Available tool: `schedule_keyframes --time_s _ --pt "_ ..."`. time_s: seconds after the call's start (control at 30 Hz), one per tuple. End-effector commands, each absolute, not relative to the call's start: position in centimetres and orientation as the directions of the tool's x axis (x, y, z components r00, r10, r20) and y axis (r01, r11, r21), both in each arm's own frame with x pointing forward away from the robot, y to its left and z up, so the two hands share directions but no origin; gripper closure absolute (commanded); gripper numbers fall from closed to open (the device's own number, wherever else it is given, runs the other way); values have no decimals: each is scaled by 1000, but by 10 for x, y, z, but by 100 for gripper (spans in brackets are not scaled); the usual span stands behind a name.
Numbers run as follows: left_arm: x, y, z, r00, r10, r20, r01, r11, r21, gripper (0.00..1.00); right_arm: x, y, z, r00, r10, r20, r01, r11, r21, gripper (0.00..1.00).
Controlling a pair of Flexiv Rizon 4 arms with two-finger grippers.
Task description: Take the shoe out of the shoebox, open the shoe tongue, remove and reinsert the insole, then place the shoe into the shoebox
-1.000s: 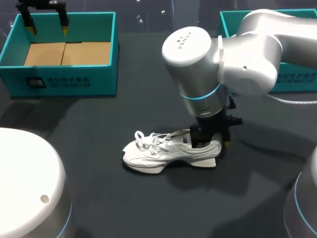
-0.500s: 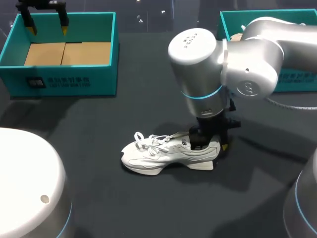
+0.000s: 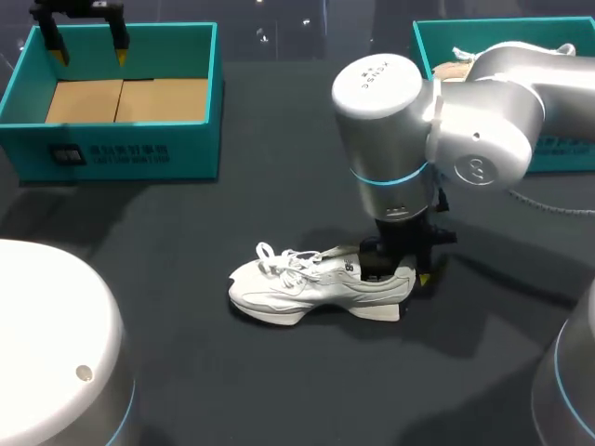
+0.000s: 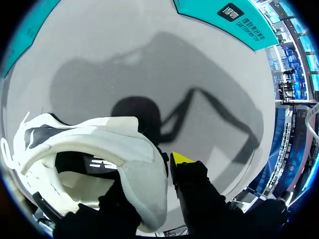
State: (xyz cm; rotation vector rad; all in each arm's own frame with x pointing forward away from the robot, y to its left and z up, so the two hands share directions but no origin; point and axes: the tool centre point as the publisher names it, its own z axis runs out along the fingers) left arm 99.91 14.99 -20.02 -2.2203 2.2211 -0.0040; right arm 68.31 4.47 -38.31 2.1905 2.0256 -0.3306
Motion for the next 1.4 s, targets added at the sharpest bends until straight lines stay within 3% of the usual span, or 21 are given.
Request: schedule_keyframes --time_s 0.03,0.07,0.1,0.37,0.57,0.73,0.87,1.3,1.4 --pt "999 150 -200 0 -1000 1 -1000 0 -2 0 684 44 -386 60 968 -245 996 -73 -47 24" --pt "999 150 -200 0 -1000 1 -1000 0 -2 0 685 45 -385 55 968 -244 997 -68 -46 16" --pt "999 150 -200 0 -1000 1 -1000 0 -2 0 686 45 -383 50 969 -242 997 -62 -45 0" --pt "999 150 -200 0 -1000 1 -1000 0 -2 0 687 46 -350 47 975 -216 995 -63 -71 0" --pt "999 150 -200 0 -1000 1 -1000 0 -2 0 686 34 -308 16 997 -75 999 -18 -35 0" --pt "999 150 -200 0 -1000 1 -1000 0 -2 0 684 26 -269 -74 997 -29 997 75 26 0" --pt "999 150 -200 0 -1000 1 -1000 0 -2 0 681 11 -246 -226 971 75 971 218 101 0" --pt "999 150 -200 0 -1000 1 -1000 0 -2 0 681 11 -246 -226 971 75 971 218 101 0" --pt "999 150 -200 0 -1000 1 -1000 0 -2 0 682 2 -241 -454 844 284 874 361 325 0"
